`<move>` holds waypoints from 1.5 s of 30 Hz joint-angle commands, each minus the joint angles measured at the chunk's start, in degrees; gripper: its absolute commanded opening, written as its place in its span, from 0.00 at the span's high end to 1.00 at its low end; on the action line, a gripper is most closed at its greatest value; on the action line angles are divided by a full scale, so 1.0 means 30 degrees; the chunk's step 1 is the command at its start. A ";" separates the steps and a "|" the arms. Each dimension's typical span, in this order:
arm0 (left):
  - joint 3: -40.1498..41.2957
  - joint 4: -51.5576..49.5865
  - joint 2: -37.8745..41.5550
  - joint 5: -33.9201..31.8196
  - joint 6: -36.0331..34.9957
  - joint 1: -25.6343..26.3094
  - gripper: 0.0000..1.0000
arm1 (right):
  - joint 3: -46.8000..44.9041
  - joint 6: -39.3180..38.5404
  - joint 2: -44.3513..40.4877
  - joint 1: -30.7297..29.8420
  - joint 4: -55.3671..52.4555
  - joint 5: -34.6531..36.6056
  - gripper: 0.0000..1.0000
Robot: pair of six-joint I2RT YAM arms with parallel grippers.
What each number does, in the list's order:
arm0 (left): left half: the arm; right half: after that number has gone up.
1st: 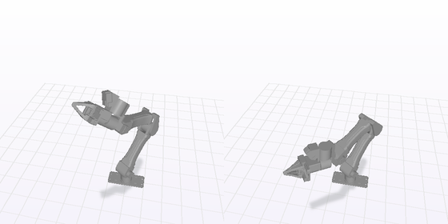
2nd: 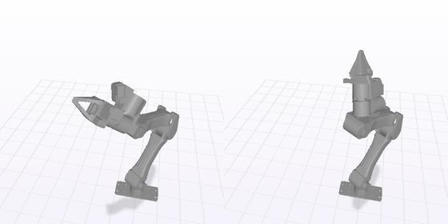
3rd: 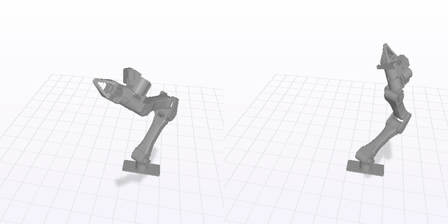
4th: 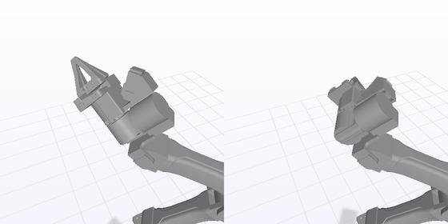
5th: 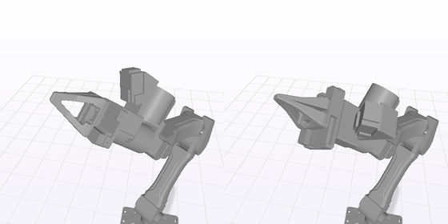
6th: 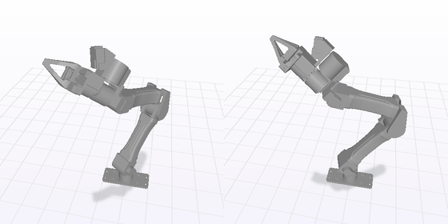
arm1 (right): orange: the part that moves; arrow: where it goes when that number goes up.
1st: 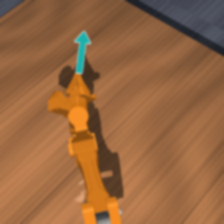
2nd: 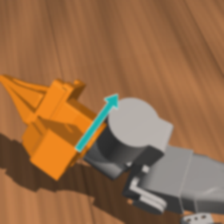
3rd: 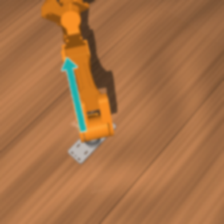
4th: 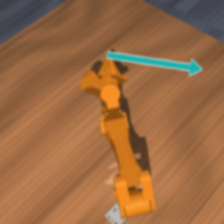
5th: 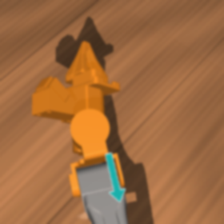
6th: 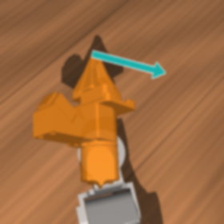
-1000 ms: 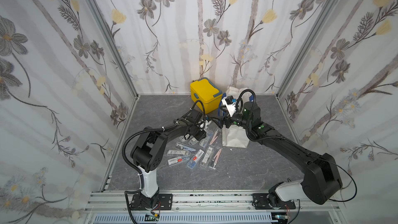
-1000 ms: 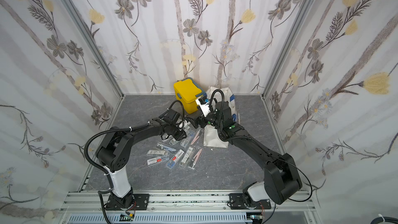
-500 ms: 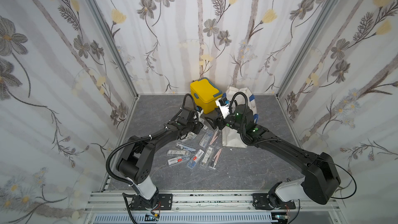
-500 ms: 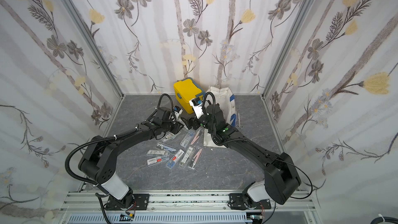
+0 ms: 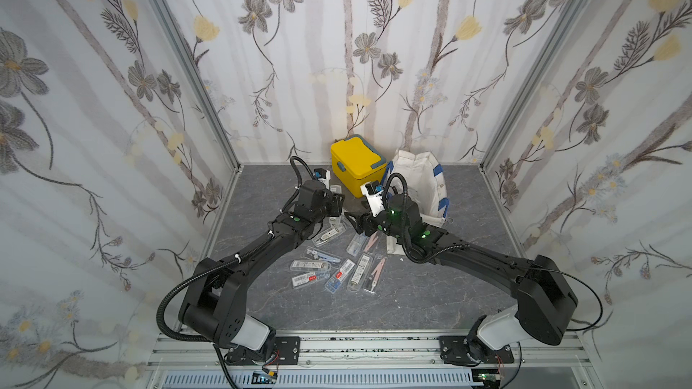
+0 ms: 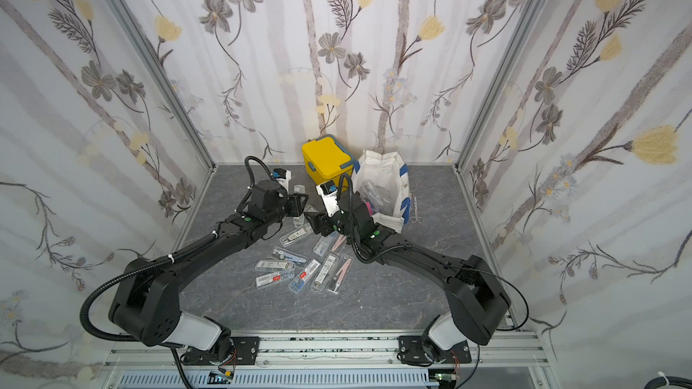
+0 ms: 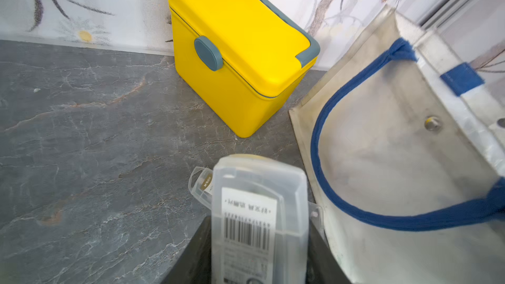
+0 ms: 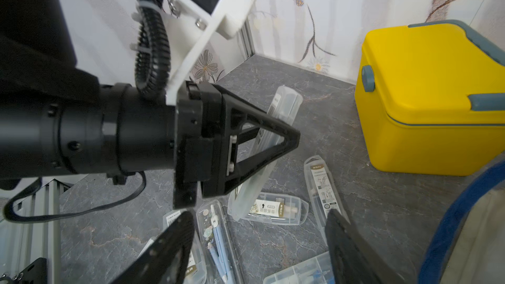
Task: Put the compass set into the canvas bag
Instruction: Pick up the compass set at the center of the board.
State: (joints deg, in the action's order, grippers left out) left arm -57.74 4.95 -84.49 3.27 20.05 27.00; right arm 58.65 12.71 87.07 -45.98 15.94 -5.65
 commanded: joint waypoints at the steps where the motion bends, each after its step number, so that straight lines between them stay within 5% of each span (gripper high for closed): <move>1: 0.0041 0.1062 0.0374 -0.0190 0.2031 -0.0036 0.58 | 0.0099 0.0832 0.0392 -0.0112 0.1273 -0.0430 0.31; 22: 0.0803 0.2154 0.1576 -0.0160 0.3829 -0.0227 0.59 | 0.3301 0.2832 0.4594 -0.0202 0.2360 -0.1030 0.55; 45: 0.2252 0.4091 0.2418 0.0588 0.4486 -0.0776 0.59 | 0.4470 0.4387 0.5992 -0.0202 0.3613 -0.2541 0.85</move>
State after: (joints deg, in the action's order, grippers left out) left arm -51.29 14.28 -77.82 3.16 32.21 24.64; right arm 71.35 24.99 104.88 -46.48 23.92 -12.05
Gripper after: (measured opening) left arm 0.421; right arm 0.171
